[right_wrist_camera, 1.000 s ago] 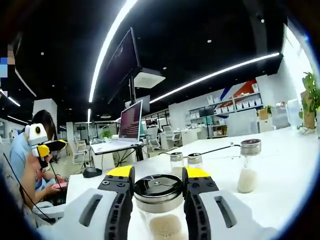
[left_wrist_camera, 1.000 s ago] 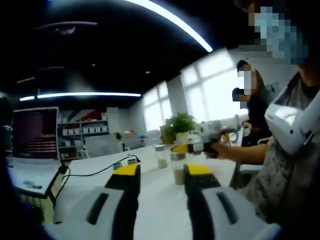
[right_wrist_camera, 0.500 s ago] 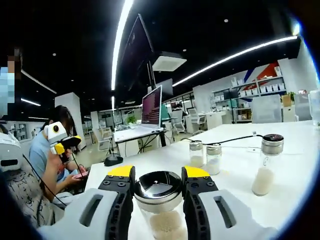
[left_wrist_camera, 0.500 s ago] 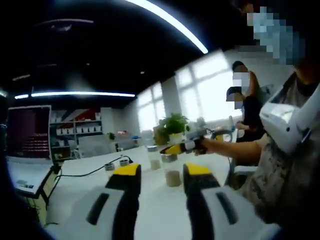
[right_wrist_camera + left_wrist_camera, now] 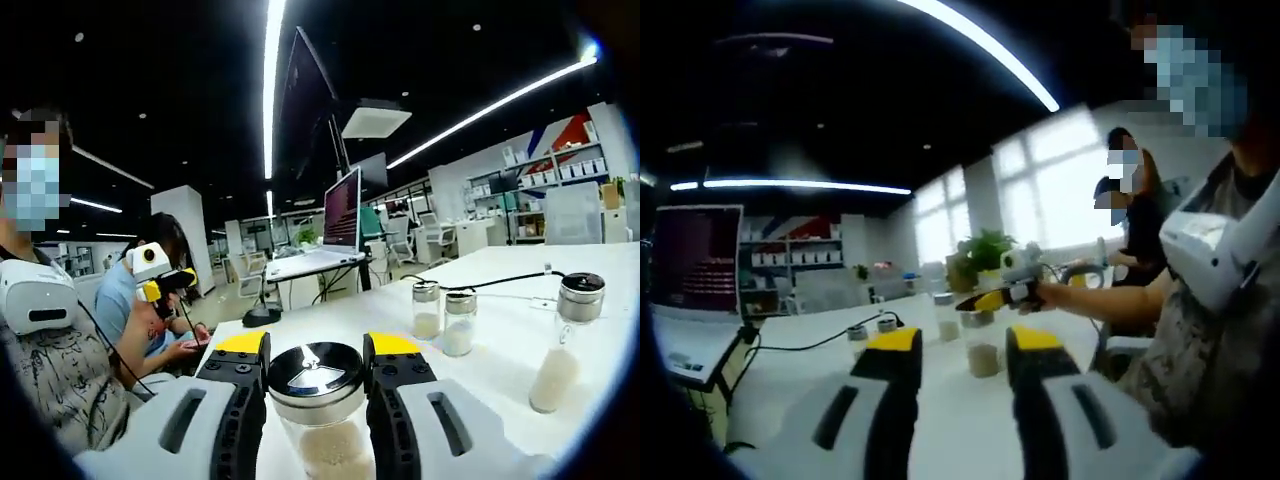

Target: Rotate the seasoning bottle until the label or dispensing opening points toward the visible target arrow and the bottle remains upright within the marked orientation range

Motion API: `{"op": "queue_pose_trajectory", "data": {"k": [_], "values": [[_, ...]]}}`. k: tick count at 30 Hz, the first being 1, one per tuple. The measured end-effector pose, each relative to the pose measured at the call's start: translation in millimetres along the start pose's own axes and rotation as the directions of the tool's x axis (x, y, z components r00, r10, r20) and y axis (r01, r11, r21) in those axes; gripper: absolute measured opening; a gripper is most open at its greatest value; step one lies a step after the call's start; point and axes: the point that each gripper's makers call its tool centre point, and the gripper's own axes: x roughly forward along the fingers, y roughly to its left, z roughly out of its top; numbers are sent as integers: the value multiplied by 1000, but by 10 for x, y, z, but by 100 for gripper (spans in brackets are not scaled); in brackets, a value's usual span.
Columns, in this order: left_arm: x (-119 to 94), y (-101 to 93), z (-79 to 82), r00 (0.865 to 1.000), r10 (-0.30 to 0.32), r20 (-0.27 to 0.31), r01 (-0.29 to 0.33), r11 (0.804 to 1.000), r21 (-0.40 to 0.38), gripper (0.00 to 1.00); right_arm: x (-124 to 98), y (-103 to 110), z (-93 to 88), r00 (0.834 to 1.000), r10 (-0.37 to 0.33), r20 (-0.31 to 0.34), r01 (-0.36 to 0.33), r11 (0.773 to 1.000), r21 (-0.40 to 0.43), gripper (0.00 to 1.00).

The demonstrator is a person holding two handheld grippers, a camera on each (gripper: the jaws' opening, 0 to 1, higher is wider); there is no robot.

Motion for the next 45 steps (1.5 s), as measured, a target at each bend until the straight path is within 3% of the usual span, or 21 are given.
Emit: {"op": "queue_pose_trajectory", "data": {"k": [2, 4, 5, 7, 8, 9, 10, 15, 19, 22, 24, 26, 30, 32, 35, 39, 45], "values": [[9, -3, -19, 1000, -1, -5, 1, 1000, -3, 35, 2, 7, -9, 999, 32, -3, -32, 999, 17, 36], [16, -13, -30, 1000, -2, -7, 2, 1000, -3, 35, -44, -108, 26, 1000, 9, 11, -11, 993, 115, 11], [14, -18, -28, 1000, -2, -8, 2, 1000, -2, 35, -65, -107, 20, 999, 44, 12, -44, 995, 88, 9], [2, -29, -7, 1000, -2, -4, 2, 1000, 3, 35, -47, -133, 28, 999, 26, 31, -27, 998, 51, 9], [-11, -23, 9, 1000, -2, 0, 2, 1000, 5, 35, -20, -121, 22, 999, 19, 29, -20, 999, 37, 15], [-13, -18, 23, 1000, 0, 4, 0, 1000, 6, 35, 30, -91, 42, 999, 21, 27, -21, 1000, -15, 29], [-13, -9, 32, 1000, 4, 8, -4, 1000, 6, 35, 34, -64, 44, 999, 29, 20, -30, 1000, 6, 36], [-11, 37, 10, 1000, 20, 4, -20, 1000, -1, 35, -20, 25, 326, 993, 8, 116, -8, 1000, 3, 47], [0, 18, -2, 1000, 18, 0, -18, 1000, 0, 35, -113, 167, 410, 992, 1, 127, 1, 1000, -17, 50], [3, -9, 8, 1000, 11, 1, -11, 1000, 2, 35, -141, 72, 317, 980, -159, 120, 160, 987, 5, 64], [4, -17, 10, 1000, 13, 0, -13, 1000, 6, 35, -127, 46, 214, 967, -232, 111, 239, 969, -63, 72], [4, -22, 12, 1000, 12, 1, -12, 1000, 6, 35, -108, 41, 202, 952, -269, 143, 288, 948, -135, 71], [-13, 1, -8, 1000, 25, -11, -25, 1000, 15, 35, -48, -50, 118, 930, -344, 132, 355, 932, -70, 67], [-27, 22, -7, 999, 34, -13, -34, 999, 20, 35, -40, -124, 66, 917, -384, 107, 394, 914, -98, 62], [-47, 39, 22, 999, 38, -2, -38, 999, 14, 35, -48, -132, 28, 926, -369, 86, 375, 923, -86, 41], [-54, 60, 15, 999, 38, -3, -38, 999, 9, 35, -54, -104, 19, 930, -359, 83, 364, 930, -57, 40], [-47, 59, 5, 1000, 31, -5, -31, 1000, 2, 35, -43, -84, 13, 944, -323, 62, 327, 941, -88, 39]]}}
